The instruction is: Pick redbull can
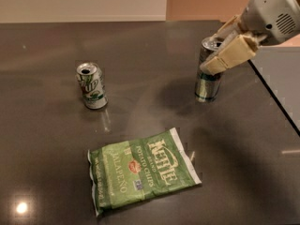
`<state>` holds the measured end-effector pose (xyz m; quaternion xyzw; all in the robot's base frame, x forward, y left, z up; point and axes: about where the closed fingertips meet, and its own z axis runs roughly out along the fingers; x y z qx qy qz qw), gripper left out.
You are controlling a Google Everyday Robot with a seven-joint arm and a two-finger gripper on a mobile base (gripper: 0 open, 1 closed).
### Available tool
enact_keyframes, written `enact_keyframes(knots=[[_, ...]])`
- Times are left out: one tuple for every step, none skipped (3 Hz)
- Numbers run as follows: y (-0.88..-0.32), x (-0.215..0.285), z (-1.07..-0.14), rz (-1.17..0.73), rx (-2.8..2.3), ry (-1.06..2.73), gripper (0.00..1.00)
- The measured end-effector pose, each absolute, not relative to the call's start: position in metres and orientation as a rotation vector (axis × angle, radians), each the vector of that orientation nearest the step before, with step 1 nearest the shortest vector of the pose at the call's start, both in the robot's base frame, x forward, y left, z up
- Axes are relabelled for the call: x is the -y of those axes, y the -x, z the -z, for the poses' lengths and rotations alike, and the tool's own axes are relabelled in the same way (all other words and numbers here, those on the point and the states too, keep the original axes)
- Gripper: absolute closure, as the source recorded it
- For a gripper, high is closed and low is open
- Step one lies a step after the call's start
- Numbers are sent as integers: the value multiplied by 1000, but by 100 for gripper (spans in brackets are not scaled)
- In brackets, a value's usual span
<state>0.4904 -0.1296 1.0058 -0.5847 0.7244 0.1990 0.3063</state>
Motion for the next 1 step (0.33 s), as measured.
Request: enact_keyframes(knots=[[-490, 130, -1008, -526, -1914, 1550, 100]])
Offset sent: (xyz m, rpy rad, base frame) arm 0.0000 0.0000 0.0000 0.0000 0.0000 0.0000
